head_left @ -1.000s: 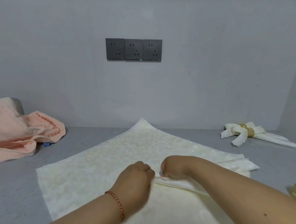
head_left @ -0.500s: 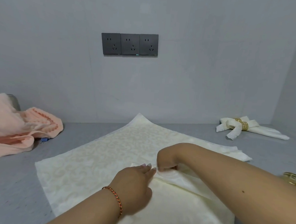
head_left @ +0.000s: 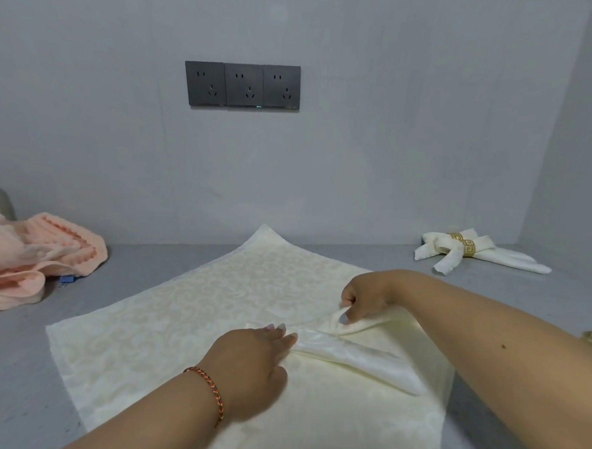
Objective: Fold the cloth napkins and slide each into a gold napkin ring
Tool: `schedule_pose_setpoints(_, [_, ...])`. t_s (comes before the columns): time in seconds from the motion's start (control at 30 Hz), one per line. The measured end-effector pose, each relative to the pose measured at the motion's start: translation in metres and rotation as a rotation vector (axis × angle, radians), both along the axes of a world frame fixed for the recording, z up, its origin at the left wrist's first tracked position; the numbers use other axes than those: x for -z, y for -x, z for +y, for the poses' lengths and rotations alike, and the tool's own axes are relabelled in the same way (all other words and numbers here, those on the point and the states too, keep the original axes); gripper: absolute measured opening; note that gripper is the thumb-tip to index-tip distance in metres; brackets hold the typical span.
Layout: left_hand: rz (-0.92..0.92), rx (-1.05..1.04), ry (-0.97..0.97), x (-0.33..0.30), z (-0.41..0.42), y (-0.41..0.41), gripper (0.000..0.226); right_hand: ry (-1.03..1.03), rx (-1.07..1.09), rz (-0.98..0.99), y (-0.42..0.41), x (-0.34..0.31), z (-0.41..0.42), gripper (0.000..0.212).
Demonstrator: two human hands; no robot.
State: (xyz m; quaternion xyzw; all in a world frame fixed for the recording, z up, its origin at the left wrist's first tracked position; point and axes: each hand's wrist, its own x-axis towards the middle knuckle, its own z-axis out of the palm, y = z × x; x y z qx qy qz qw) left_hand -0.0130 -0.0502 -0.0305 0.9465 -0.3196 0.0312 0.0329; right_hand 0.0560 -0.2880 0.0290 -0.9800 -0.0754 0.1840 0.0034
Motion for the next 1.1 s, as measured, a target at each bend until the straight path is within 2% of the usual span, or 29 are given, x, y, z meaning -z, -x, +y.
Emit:
schedule_pose_setpoints(0.2, [-0.002,0.0,0.007,0.0,0.0,0.001,0.061,-0.093,-0.122,-0.14,-0.002,-0.01,0.004,0.015])
schedule_pose_setpoints(0.23, [0.0,0.001,0.006,0.001,0.0,0.001,0.064,-0.081,-0.149,-0.128,-0.001,-0.014,0.005,0.014])
schedule_pose_setpoints(0.33, [0.007,-0.005,-0.005,0.001,0.001,0.001,0.074,-0.004,-0.182,-0.078,0.002,-0.023,0.011,0.028])
schedule_pose_setpoints(0.43, [0.022,-0.01,-0.024,-0.001,0.0,0.0,0.065,0.143,-0.183,0.008,0.006,-0.029,0.023,0.03])
schedule_pose_setpoints(0.5, [0.038,-0.017,-0.042,-0.004,0.0,0.001,0.061,0.217,-0.181,0.135,0.009,-0.033,0.028,0.042])
schedule_pose_setpoints(0.6, [0.065,-0.019,-0.095,-0.009,-0.001,0.0,0.059,0.134,-0.134,0.256,0.012,-0.04,0.027,0.051])
schedule_pose_setpoints(0.7, [0.129,-0.017,-0.139,-0.014,-0.002,-0.006,0.056,0.074,-0.141,0.249,0.011,-0.045,0.024,0.034])
schedule_pose_setpoints(0.8, [0.209,-0.027,-0.168,-0.026,-0.003,-0.013,0.055,0.018,-0.167,0.206,0.006,-0.04,0.021,0.007])
schedule_pose_setpoints(0.83, [0.232,-0.04,-0.157,-0.031,-0.003,-0.016,0.053,0.016,-0.19,0.169,0.005,-0.036,0.02,0.005])
schedule_pose_setpoints(0.93, [0.347,-0.108,-0.041,-0.041,-0.002,-0.029,0.044,-0.001,-0.26,0.037,0.003,-0.024,0.018,0.012])
schedule_pose_setpoints(1.0, [0.409,-0.163,0.017,-0.047,-0.005,-0.034,0.036,-0.105,-0.263,-0.01,0.004,-0.015,0.017,0.013])
schedule_pose_setpoints(1.1, [0.445,-0.228,0.015,-0.053,-0.012,-0.038,0.039,-0.291,-0.217,-0.055,0.005,-0.001,0.017,0.022])
